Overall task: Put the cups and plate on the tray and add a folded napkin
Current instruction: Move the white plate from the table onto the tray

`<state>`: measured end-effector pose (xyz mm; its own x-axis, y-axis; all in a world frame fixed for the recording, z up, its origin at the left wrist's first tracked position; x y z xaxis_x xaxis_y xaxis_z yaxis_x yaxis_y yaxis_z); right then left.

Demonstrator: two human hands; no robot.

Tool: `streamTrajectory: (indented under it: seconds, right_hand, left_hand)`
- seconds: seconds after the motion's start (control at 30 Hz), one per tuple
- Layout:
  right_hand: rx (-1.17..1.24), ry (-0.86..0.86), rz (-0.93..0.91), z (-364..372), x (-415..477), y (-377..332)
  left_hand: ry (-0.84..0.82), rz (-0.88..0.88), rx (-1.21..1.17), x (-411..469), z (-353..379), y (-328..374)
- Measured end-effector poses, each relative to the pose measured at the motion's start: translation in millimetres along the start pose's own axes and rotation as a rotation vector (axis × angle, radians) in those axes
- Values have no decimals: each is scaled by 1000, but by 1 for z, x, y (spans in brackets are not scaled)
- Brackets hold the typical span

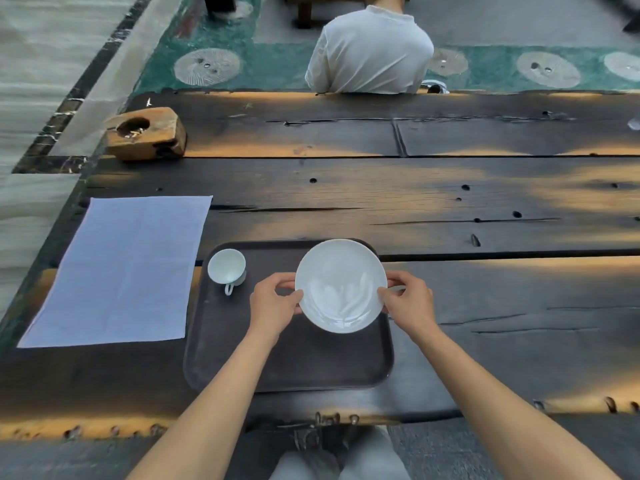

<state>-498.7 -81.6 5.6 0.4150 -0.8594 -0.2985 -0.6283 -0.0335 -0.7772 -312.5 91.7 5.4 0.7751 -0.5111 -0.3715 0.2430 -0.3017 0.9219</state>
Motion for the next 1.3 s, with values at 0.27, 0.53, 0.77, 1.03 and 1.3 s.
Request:
streamTrajectory:
  seconds: [0.27,0.53,0.77,1.03,1.3]
  right_hand:
    - [-107,-55,18,14,-39,29]
    - [-180,-135,51,15,-46,59]
    - [-208,-176,66,15,-45,73]
    - [-269,-232,59,23,-38,85]
    - [-327,-237,52,34,-31,88]
  left_hand:
    - [13,-125,-37,-35,-17,-51]
    - [47,-200,-23,-56,-7,-79]
    - [53,-224,16,-59,3,-92]
    - [73,-250,12,-50,5,-105]
    - [63,-261,24,-38,7,-117]
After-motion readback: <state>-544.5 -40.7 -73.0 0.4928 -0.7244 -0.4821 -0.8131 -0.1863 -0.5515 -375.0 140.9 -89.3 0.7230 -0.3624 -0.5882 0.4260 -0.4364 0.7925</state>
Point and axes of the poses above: each hand's wrist, its own x-axis towards the middle knuckle, its own z-axis out of the palm, y = z × x, the point moved 1 cm from there along x, towards the middle knuckle, and after that the axes turned 5 degrees about -x, right-handed, at the moved point
